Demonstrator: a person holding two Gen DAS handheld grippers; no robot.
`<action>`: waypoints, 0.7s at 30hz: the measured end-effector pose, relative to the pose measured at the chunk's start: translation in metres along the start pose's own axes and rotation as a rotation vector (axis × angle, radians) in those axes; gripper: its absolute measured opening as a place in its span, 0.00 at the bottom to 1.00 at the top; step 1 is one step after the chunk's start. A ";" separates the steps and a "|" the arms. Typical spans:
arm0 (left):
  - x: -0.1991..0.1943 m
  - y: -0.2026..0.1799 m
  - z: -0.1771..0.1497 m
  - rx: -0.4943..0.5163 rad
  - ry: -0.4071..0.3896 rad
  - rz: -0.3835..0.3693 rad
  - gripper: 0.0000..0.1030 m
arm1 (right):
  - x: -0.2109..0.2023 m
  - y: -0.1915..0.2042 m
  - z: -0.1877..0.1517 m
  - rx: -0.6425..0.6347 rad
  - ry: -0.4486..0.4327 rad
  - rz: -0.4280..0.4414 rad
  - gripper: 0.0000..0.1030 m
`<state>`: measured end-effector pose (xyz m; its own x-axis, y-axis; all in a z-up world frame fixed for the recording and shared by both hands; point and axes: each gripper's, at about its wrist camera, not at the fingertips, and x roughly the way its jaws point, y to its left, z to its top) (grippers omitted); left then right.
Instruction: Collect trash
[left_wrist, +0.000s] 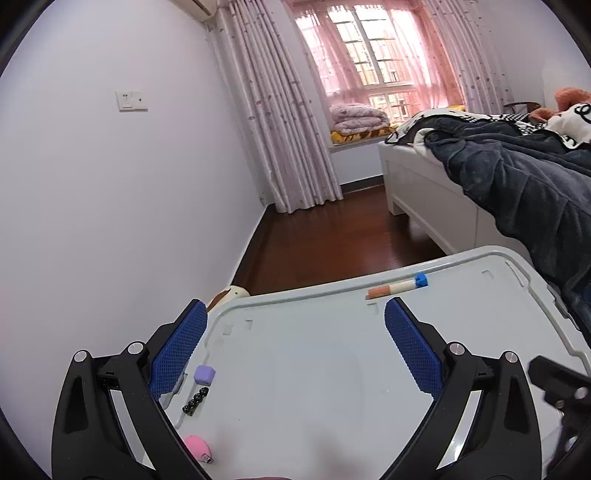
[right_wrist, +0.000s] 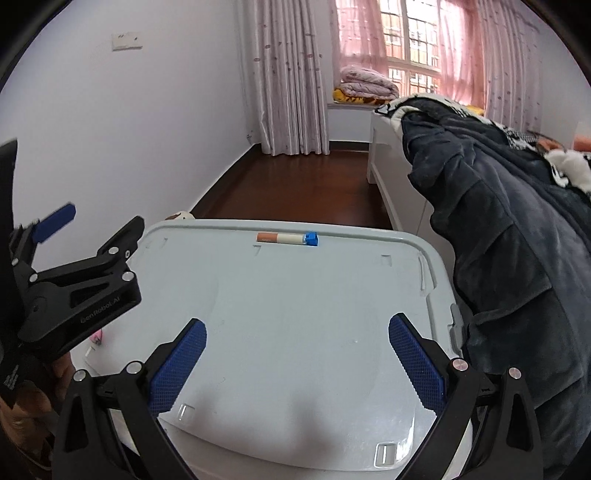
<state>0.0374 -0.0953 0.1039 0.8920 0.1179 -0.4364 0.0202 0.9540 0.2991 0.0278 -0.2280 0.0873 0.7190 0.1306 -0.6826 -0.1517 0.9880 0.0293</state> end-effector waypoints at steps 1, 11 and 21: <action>-0.001 0.000 0.000 -0.004 0.006 -0.018 0.92 | 0.000 0.002 0.000 -0.007 0.000 -0.003 0.95; 0.005 0.015 -0.003 -0.069 0.062 -0.065 0.92 | 0.009 -0.018 0.002 0.129 0.023 0.005 0.95; 0.010 0.040 -0.007 -0.134 0.103 -0.076 0.92 | 0.018 -0.047 -0.005 0.361 0.032 0.156 0.95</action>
<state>0.0437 -0.0538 0.1055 0.8391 0.0655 -0.5400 0.0190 0.9886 0.1495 0.0446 -0.2721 0.0698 0.6840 0.2847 -0.6716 -0.0053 0.9227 0.3856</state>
